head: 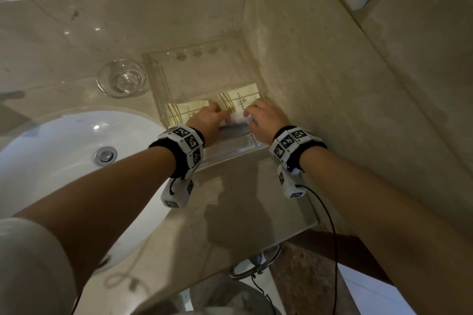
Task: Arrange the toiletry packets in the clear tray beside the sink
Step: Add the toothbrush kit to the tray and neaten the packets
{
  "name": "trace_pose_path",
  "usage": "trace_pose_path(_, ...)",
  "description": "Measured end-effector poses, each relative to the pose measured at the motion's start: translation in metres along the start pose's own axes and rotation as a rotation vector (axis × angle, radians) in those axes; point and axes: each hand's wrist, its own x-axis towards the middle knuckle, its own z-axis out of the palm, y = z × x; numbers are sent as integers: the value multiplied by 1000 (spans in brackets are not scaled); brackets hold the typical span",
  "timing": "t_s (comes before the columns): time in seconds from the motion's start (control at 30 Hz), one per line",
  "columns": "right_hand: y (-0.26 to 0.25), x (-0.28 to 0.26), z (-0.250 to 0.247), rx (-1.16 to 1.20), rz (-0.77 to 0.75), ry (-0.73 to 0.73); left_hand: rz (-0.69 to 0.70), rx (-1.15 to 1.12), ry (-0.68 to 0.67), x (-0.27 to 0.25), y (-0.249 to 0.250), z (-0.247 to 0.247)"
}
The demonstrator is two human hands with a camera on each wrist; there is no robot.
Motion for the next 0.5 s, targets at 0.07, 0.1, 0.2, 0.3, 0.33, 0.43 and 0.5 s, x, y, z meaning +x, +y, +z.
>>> trace_pose_path(0.07,2,1,-1,22,23,-63,18,42,-10,1,-2,0)
trace_pose_path(0.1,2,2,-1,19,34,-89,20,55,-16,2,-2,-1)
trace_pose_path(0.2,2,2,-2,6,43,-108,3,52,-34,2,-2,-2)
trace_pose_path(0.3,1,2,-4,-24,57,-132,-20,-6,-37,3,-1,-1)
trace_pose_path(0.33,1,3,-5,-33,65,-143,-27,-14,-35,3,-1,-2)
trace_pose_path(0.43,2,4,-7,-59,72,-142,-56,-35,-24,3,1,-2)
trace_pose_path(0.5,4,4,-6,-65,42,-86,-43,-38,-28,1,3,-3)
